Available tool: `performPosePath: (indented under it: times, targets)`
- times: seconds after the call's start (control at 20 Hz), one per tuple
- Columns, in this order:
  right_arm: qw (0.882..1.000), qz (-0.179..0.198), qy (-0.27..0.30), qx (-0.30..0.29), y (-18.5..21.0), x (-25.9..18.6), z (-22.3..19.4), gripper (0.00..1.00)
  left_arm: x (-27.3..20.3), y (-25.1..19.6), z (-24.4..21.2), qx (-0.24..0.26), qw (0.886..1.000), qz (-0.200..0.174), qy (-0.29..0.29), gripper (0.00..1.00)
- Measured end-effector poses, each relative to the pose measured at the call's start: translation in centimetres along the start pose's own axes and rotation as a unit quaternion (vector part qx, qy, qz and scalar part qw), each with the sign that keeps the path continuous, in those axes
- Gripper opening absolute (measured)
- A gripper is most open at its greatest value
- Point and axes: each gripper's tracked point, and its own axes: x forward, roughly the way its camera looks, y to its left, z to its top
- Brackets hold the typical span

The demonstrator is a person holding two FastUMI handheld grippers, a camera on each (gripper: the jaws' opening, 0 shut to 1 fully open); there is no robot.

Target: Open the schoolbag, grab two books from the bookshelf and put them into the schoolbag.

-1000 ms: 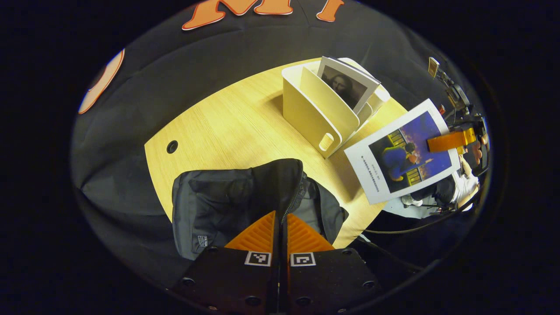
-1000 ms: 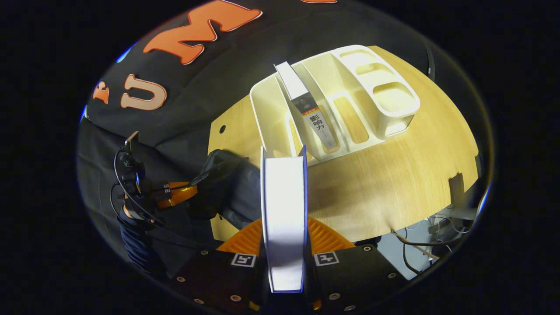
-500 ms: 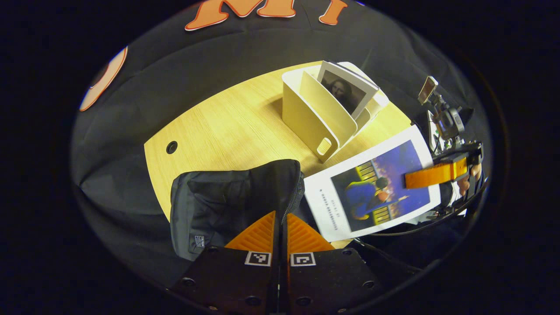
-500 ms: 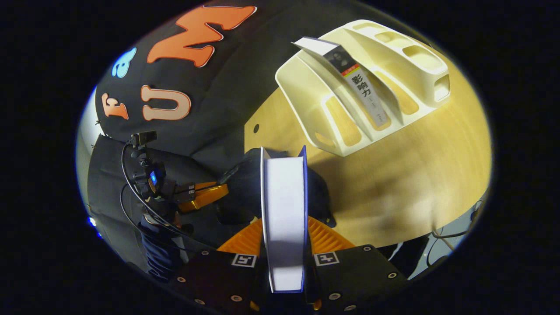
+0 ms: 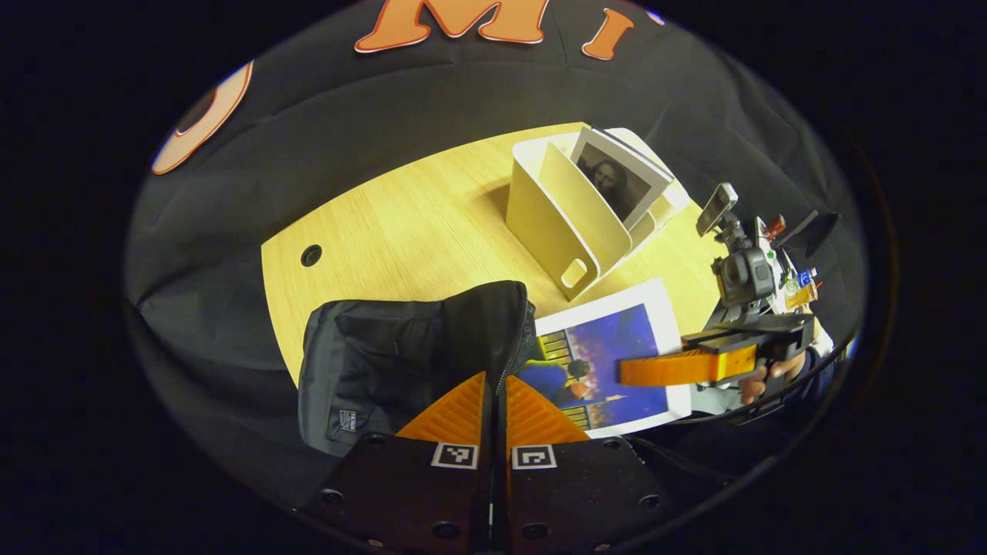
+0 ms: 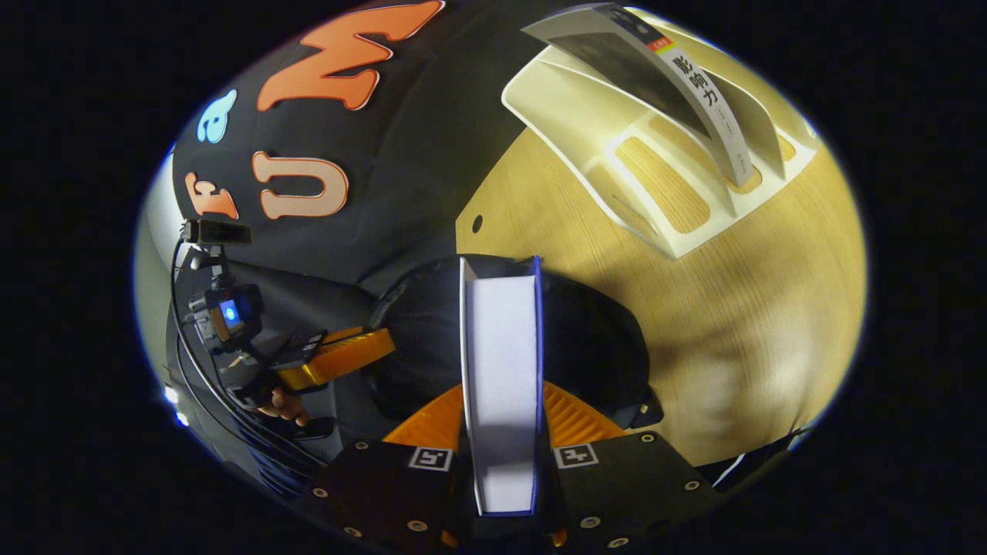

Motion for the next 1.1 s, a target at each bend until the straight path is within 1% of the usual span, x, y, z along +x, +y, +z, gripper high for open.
performPosePath:
  times: [0.2, 0.45, 0.55, 0.7, 1.0, 1.1]
  targets:
    - [0.999, 0.016, -0.017, 0.041, -0.8, 2.8, -0.5, 0.33, -2.3, -1.8, 1.4, -0.008, 1.0, 0.0, 0.001, 0.01]
    - [0.996, 0.038, -0.056, 0.051, -0.6, 5.8, -0.9, 0.33, -3.2, -5.3, 3.5, 0.006, 1.0, 0.001, 0.004, 0.01]
    - [0.996, 0.047, -0.061, 0.053, -0.3, 7.2, -1.1, 0.33, -4.0, -6.6, 4.4, 0.011, 1.0, 0.001, 0.003, 0.01]
    - [0.996, 0.049, -0.063, 0.045, -0.1, 9.3, -1.6, 0.33, -4.3, -8.8, 4.7, 0.014, 1.0, -0.002, 0.004, 0.01]
    - [0.995, 0.054, -0.065, 0.043, 1.0, 12.2, -1.7, 0.33, -4.7, -12.5, 5.3, 0.015, 1.0, -0.009, -0.001, 0.01]
    - [0.997, 0.041, -0.056, 0.044, 0.9, 13.3, -1.9, 0.34, -4.8, -13.3, 5.4, 0.017, 1.0, -0.009, -0.001, 0.01]
